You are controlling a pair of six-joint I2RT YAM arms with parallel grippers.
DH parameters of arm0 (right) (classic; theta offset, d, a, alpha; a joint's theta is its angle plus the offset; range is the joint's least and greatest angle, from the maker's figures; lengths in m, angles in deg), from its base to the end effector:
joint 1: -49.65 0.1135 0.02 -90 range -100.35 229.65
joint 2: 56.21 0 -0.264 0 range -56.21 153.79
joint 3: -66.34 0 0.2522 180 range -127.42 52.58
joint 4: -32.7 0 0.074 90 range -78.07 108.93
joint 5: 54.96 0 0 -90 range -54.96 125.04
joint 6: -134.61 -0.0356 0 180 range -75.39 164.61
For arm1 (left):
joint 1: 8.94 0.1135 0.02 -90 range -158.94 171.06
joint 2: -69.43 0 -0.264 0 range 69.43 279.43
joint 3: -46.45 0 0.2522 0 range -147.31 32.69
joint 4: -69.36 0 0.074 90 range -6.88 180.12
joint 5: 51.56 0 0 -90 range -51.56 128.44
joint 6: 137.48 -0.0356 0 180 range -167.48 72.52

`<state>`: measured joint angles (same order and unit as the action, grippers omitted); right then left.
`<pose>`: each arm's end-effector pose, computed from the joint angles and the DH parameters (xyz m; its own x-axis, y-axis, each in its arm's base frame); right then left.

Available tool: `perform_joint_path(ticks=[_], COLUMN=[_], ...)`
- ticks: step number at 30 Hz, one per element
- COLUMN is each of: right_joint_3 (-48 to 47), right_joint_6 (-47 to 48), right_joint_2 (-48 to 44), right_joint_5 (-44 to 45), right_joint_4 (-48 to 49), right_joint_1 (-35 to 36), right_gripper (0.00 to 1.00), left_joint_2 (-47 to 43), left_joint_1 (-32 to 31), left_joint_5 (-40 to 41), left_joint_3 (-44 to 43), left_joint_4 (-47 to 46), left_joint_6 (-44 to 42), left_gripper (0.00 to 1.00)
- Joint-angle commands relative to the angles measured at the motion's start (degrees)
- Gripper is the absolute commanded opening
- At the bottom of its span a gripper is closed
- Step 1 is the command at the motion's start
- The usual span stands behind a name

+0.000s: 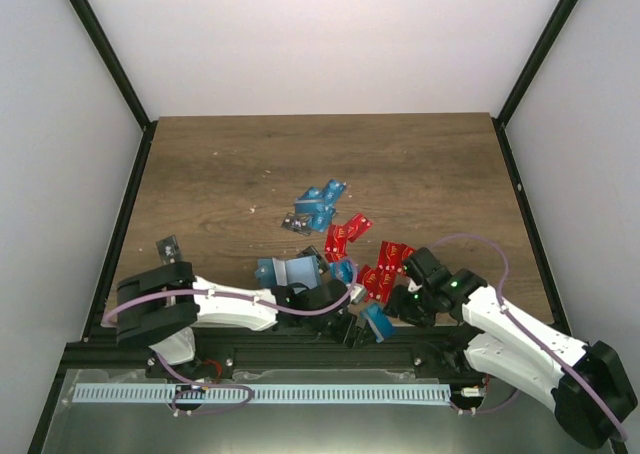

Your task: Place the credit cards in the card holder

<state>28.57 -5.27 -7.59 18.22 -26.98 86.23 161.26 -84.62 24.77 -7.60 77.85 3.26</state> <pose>0.0976 0.0853 0.1622 -0.9833 0.1818 -0.0062 0.1615 0.8879 0.4307 0.0667 -0.2955 0.1444 -0.8734 0.3796 -0.3052 0.4830 0.5940 -0.6433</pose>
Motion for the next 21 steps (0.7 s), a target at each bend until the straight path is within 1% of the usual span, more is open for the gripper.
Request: perform_joint_path(ticks=[1,5,11,15,21], right_joint_3=[0.76,1.35,2.89,3.07,3.62], right_joint_6=[0.61,1.26,2.02,2.69,3.56], right_joint_2=[1.14,1.39,1.41,1.25,1.39], right_joint_5=[-0.93,-2.05,-3.16,-3.68,-4.65], right_joint_4=[0.76,1.41,2.39,2.71,3.75], right_joint_1=[0.29,0.34,0.34,0.34,0.35], right_gripper=[0.45,0.37,0.29,0.23,0.19], left_joint_2=[2.61,5.64,10.67,13.02,16.02], left_joint_1=[0.56,1.05,1.06,1.16,1.52], left_joint_5=[-5.64,-5.37,-4.44,-4.21,-3.0], left_joint_3=[0.53,0.36,-1.04,-1.56,-3.65], left_joint_4=[-9.17,-10.61,-11.21,-13.66,-15.33], left_joint_6=[3.72,6.83,10.69,12.88,13.6], left_gripper=[0.81,0.81,0.8,0.8,0.72])
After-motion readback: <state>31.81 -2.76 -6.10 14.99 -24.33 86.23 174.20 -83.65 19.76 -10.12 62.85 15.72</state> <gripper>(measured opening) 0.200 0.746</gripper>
